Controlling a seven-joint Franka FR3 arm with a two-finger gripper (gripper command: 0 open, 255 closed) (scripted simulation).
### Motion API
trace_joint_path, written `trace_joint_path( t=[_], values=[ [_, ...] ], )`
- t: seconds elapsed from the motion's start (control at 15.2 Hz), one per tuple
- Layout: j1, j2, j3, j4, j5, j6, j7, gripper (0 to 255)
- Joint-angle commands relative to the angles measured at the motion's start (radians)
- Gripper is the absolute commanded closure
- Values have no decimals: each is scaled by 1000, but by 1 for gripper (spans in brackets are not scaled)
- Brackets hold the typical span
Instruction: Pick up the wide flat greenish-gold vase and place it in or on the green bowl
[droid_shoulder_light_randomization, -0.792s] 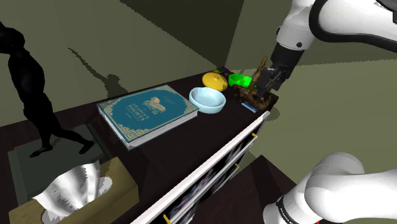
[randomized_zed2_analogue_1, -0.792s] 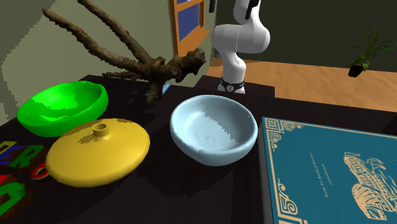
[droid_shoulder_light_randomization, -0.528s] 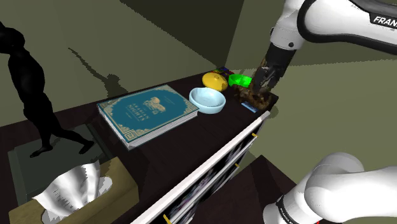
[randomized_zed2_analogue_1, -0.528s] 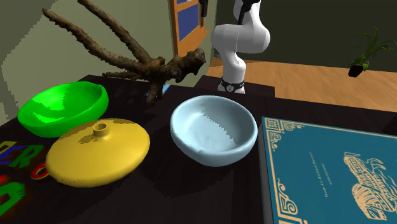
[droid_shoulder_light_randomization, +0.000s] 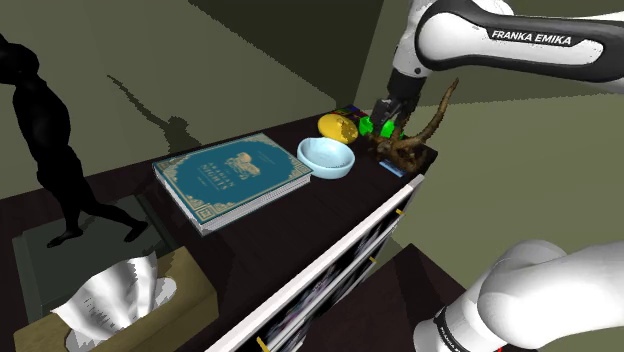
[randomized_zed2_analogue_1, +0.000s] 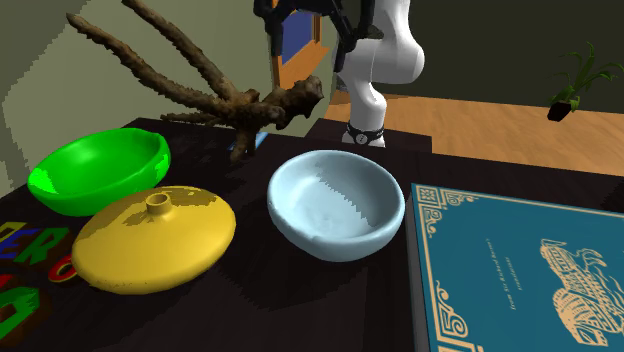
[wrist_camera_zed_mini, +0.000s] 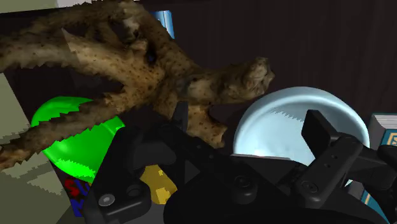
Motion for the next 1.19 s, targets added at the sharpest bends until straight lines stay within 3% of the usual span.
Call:
trace_joint_path(
  t=[0.0, 0.53, 0.99, 1.12],
  values=[
    [-5, 68, -16, 39, -10, 41, -25, 0],
    [-19, 344, -56, 241, -20, 158, -105, 0],
    [-35, 602, -77, 495, -4, 200, -178, 0],
    [-38, 614, -77, 496, -3, 212, -181, 0]
  ],
)
